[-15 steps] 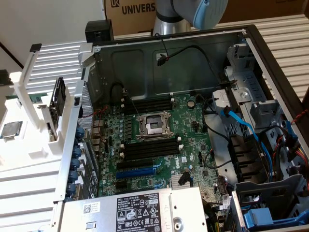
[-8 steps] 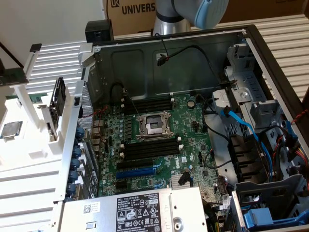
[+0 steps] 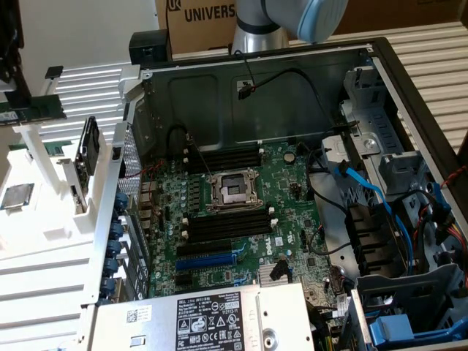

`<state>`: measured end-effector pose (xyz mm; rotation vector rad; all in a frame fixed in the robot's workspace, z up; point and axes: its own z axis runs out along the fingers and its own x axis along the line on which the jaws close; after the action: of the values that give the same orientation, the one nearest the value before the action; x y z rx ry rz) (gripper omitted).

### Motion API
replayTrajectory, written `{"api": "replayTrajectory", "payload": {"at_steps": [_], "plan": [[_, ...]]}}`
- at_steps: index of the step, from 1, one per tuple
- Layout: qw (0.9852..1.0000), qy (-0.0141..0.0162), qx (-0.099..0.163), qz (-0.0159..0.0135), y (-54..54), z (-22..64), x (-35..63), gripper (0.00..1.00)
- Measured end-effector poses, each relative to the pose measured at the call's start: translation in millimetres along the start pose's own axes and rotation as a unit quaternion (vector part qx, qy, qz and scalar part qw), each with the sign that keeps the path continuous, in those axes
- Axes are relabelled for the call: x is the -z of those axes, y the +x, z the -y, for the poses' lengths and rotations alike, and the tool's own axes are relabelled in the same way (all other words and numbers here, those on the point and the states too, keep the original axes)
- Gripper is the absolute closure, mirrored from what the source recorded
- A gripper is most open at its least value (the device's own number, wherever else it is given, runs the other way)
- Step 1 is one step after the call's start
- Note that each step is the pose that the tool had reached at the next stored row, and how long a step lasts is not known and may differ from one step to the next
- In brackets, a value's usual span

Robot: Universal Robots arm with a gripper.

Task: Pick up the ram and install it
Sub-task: 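Pick up the ram and move it above insertion slot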

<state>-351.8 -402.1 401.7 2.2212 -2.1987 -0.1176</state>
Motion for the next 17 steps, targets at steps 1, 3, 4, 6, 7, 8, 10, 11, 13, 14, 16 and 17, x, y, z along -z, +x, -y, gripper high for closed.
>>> {"api": "replayTrajectory", "payload": {"at_steps": [1,3,4,6,7,8,10,11,13,14,16,17], "plan": [[1.0000,0.0000,0.000,0.0001,0.5,4.0,1.6,0.88],[1.0000,0.0000,0.000,0.0003,1.4,11.7,4.5,0.88],[1.0000,0.0000,0.000,0.0004,1.9,16.2,5.8,0.88],[1.0000,0.0000,0.000,0.0004,2.9,25.0,8.0,0.88],[1.0000,0.0000,0.000,0.0004,3.4,29.4,9.1,0.88],[1.0000,0.0000,0.000,0.0004,4.0,34.1,10.2,0.88],[1.0000,0.0000,0.000,0.0004,5.1,43.2,12.0,0.88],[1.0000,0.0000,0.000,0.0004,5.7,47.7,12.8,0.88],[1.0000,0.0000,0.000,0.0005,6.6,56.4,13.9,0.88],[1.0000,0.0000,0.000,0.0004,7.1,61.0,14.4,0.88],[1.0000,0.0000,0.000,0.0004,7.8,70.3,15.1,0.88],[1.0000,0.0000,0.000,0.0004,8.2,74.7,15.4,0.88]]}}
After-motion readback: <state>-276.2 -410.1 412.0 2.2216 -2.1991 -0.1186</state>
